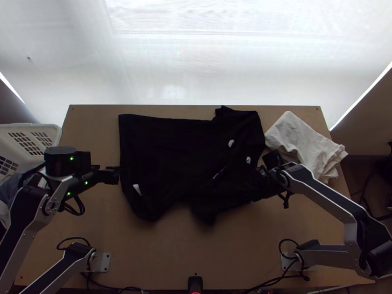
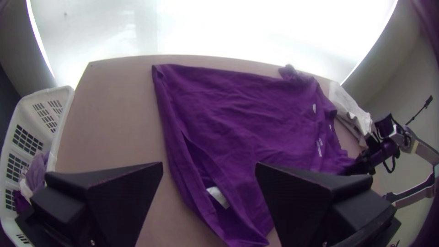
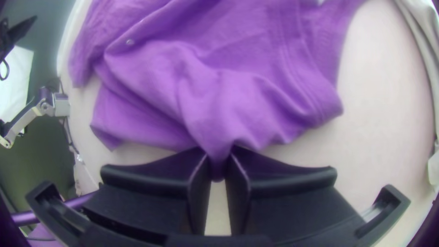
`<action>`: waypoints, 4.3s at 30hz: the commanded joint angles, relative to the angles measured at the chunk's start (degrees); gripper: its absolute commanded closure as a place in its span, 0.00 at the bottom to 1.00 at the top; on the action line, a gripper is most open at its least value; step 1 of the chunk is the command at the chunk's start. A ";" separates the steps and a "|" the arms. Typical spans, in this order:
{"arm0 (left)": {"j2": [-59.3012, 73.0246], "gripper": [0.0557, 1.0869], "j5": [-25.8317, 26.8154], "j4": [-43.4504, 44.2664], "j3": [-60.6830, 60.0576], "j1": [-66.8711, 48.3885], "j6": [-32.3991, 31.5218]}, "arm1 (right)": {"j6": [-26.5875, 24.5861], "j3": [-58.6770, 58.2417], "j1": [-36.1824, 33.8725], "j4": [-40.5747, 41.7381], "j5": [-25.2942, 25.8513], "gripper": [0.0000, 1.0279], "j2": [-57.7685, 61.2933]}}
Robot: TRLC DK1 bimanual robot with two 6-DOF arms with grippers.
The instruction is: Fold the t-shirt
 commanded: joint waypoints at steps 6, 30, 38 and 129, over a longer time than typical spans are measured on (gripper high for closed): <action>-4.24 0.05 -0.43 -4.51 -8.54 -12.64 7.58 | -1.02 1.22 -8.51 -0.14 1.52 0.95 -5.60; -12.06 0.12 6.42 16.94 -25.06 -18.53 66.64 | 1.26 -2.82 -10.27 -0.14 1.52 0.95 -8.94; -7.23 0.05 15.12 16.59 -26.29 -10.53 93.44 | 0.65 -3.35 -12.29 -0.14 1.52 0.95 -9.20; 20.46 0.97 13.63 34.69 -16.63 -10.71 48.53 | 1.09 -0.54 -19.06 -2.60 0.46 0.97 -13.77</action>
